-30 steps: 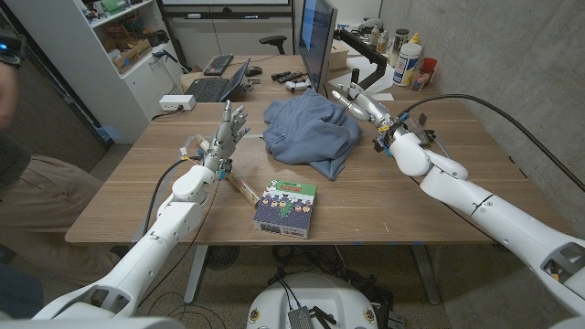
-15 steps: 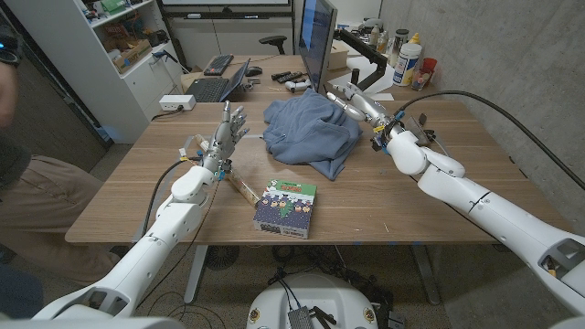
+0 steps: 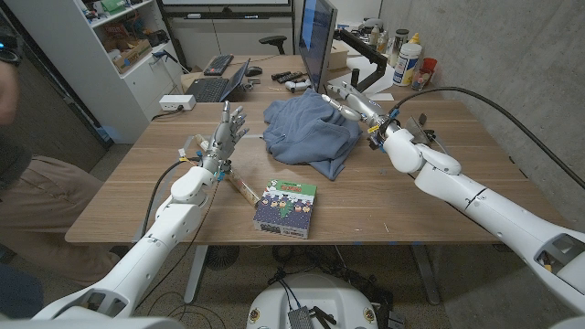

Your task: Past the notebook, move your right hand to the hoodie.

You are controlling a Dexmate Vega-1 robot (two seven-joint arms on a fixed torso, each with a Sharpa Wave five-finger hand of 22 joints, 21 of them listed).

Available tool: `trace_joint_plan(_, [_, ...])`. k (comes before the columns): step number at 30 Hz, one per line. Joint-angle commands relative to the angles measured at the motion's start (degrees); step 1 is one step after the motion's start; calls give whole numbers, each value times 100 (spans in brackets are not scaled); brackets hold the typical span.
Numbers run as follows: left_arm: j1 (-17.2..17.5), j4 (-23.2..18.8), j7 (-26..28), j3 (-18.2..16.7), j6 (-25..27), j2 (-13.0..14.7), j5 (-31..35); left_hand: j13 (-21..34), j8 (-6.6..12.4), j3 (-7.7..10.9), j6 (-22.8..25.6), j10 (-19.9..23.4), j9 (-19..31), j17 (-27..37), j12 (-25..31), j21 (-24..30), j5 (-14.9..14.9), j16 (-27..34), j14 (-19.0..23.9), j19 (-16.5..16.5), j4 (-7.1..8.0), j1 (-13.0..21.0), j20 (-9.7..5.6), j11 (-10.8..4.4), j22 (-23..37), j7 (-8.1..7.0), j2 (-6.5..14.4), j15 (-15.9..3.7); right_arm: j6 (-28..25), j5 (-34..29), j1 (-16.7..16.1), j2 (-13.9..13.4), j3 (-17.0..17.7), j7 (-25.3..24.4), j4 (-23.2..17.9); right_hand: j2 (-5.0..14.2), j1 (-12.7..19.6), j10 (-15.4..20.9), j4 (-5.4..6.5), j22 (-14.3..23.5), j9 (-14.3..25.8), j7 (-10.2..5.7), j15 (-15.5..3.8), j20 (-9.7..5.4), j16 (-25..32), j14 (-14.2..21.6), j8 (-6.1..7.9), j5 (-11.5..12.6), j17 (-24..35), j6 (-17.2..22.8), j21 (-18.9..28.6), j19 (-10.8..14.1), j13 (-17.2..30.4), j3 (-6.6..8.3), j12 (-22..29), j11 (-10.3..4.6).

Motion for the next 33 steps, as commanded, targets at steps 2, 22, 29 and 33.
trace_joint_plan(2, [11,-60,42,22,1,26,-2,30,7,-33,39,45,20,15,-16,28,-6,25,-57,2,-6,28,-4,-9,31,-20,12,9,-8,-188,139,14,-111,94,75,130,61,-7,8,30,16,2,-22,17,34,21,-15,8,28,-5,43,-4,19,17,-11,16])
trace_joint_plan(22, [-8,-75,28,42,1,48,-1,30,4,-34,37,49,20,15,-17,26,-9,25,-56,-1,-2,27,-2,-3,31,-19,14,9,119,-374,345,101,-288,234,265,111,49,-44,9,30,17,-11,-22,15,34,25,-16,7,29,-11,45,-4,18,13,-27,16])
trace_joint_plan(29, [62,-152,98,25,-19,71,8,30,2,-34,32,43,20,15,-20,24,-10,20,-69,-4,0,28,-6,-14,30,-19,14,-12,182,-388,409,130,-316,253,326,109,46,-65,10,30,17,-10,-20,15,31,20,-18,7,29,-17,45,-6,18,13,-35,26])
trace_joint_plan(33, [109,-202,158,27,-56,96,48,30,3,-34,38,-12,20,14,-42,22,-11,13,-88,-9,1,29,-5,-5,30,-9,14,-22,211,-401,455,159,-341,277,363,106,43,-79,10,30,17,-15,-16,18,29,14,-27,8,30,-43,45,-5,18,13,-41,33])
